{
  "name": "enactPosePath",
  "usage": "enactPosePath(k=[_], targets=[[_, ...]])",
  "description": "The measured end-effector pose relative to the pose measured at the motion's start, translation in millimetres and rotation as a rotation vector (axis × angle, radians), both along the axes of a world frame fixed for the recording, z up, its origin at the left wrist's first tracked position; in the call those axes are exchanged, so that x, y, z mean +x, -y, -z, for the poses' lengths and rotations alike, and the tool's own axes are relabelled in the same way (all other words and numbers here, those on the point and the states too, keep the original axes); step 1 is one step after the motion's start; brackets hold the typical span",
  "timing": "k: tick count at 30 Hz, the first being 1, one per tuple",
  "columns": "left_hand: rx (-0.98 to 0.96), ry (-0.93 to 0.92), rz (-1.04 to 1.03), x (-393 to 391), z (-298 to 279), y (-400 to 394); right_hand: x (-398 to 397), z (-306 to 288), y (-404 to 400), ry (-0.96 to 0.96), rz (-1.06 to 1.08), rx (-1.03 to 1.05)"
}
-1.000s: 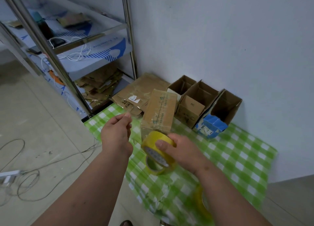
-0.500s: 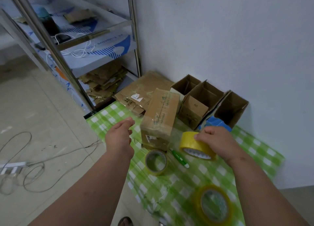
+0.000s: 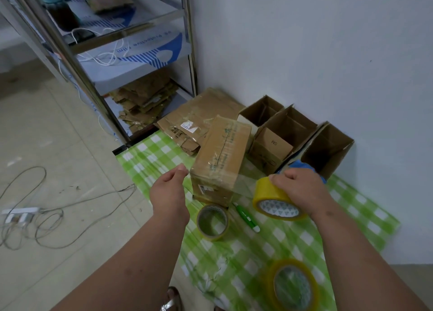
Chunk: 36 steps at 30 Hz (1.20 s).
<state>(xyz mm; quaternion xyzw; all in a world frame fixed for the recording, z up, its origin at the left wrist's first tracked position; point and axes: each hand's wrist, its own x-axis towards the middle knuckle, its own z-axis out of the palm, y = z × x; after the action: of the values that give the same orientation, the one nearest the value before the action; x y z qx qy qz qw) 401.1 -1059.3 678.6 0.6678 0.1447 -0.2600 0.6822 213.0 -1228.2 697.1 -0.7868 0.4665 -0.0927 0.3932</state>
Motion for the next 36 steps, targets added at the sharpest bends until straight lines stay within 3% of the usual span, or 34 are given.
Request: enactPosePath(k=[9,19,22,26,36], targets=[[0.242,-0.043,0.011,-3.7,5.4,2.6,19.2,27.0,-12.6,-0.328,-0.143,-0.202],[0.463,-0.027,0.213,18.7,1.3,13.9,48.0,49.7,-26.9,-0.492,-0.224,-0.302],[0.438,-0.05,0.242,23.8,4.5,11.2,48.4,49.5,-24.7,-0.494,-0.19,-0.305],[0.295,0.173,0.338,29.5,8.9,12.3,54.6,48.4,-30.1,-0.376,-0.141,-0.321],[0.419,0.41,0.517,27.6,8.2,10.7,58.1,52.2,-46.8,-0.229,-0.179,-0.391]])
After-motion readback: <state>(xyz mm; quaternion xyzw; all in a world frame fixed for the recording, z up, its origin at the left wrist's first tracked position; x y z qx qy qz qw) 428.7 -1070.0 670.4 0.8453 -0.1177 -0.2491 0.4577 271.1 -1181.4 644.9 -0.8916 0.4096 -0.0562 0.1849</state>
